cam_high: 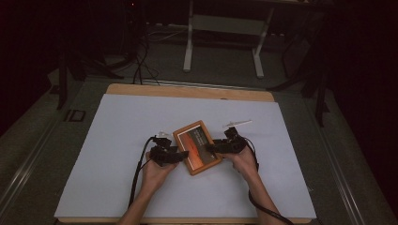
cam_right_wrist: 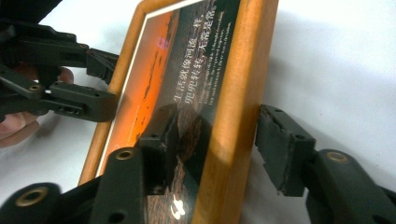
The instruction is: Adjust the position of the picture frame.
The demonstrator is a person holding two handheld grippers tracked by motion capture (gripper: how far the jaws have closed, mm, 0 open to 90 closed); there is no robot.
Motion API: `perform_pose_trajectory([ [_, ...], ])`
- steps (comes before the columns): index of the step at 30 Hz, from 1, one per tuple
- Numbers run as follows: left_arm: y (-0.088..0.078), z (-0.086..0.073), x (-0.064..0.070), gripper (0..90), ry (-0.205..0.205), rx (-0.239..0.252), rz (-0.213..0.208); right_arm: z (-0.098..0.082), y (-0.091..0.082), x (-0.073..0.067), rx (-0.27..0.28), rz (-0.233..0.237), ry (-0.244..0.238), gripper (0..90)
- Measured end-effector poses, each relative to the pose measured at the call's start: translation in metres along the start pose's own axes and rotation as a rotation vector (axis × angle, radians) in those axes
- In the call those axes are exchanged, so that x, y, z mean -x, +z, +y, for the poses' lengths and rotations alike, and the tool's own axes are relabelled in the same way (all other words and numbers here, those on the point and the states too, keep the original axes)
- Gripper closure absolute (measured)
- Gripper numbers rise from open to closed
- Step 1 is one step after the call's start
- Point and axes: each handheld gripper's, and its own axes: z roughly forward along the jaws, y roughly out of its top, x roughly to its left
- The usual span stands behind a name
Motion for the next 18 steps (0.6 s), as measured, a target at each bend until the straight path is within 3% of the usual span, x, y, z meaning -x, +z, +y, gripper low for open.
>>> perform_pose_trajectory([
  [4, 0.001, 0.0, -0.002, 40.1, -0.014, 0.002, -0.014, 0.003, -0.003, -0.002, -0.01, -0.012, -0.022, 52.3],
  [11, 0.002, 0.0, -0.001, 40.4, -0.013, 0.008, -0.026, 0.005, 0.001, 0.003, -0.039, -0.008, -0.016, 49.6],
  [12, 0.003, 0.001, 0.0, 41.0, -0.006, 0.011, -0.04, 0.004, 0.007, 0.008, -0.066, 0.012, 0.001, 42.7],
  [18, 0.004, 0.002, -0.002, 40.9, -0.022, 0.0, -0.059, 0.006, 0.011, 0.012, -0.077, 0.059, 0.032, 41.5],
])
